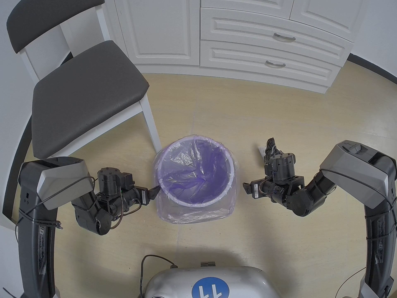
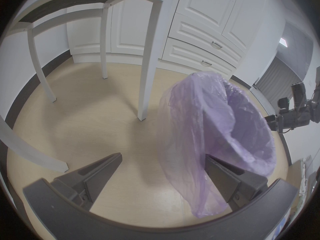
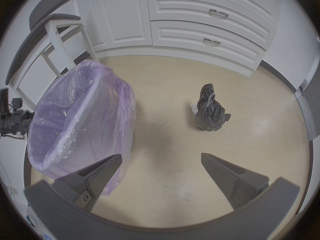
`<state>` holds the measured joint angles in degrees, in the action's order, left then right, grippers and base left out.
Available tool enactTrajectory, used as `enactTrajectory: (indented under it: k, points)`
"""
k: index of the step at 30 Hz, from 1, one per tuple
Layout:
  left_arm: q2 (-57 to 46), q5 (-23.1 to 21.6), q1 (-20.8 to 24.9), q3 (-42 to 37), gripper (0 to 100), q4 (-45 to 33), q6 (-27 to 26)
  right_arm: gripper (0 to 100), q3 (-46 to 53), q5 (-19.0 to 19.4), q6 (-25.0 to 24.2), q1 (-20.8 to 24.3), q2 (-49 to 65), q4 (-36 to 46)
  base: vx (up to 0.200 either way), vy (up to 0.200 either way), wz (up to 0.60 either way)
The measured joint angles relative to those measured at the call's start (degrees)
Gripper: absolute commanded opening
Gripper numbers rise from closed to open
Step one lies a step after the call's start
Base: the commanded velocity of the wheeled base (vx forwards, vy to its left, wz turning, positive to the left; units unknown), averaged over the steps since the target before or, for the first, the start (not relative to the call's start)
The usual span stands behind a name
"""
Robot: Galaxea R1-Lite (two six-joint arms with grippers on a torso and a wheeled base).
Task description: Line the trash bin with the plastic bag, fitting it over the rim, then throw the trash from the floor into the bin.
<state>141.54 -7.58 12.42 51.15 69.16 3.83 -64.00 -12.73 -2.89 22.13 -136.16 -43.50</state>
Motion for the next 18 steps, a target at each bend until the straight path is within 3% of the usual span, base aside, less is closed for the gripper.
enactTrajectory:
  k: [8,18]
  points:
    - [7.8,7.8,-0.5,8.7,100,-0.9,0.5,100,0.0,0.0,0.0,0.0,-0.1,0.0,0.000,0.000,0.00]
    - [10.4,8.4,0.1,11.5,100,-5.5,2.0,100,-1.4,0.0,-0.7,0.4,-1.2,-1.1,0.000,0.000,0.00]
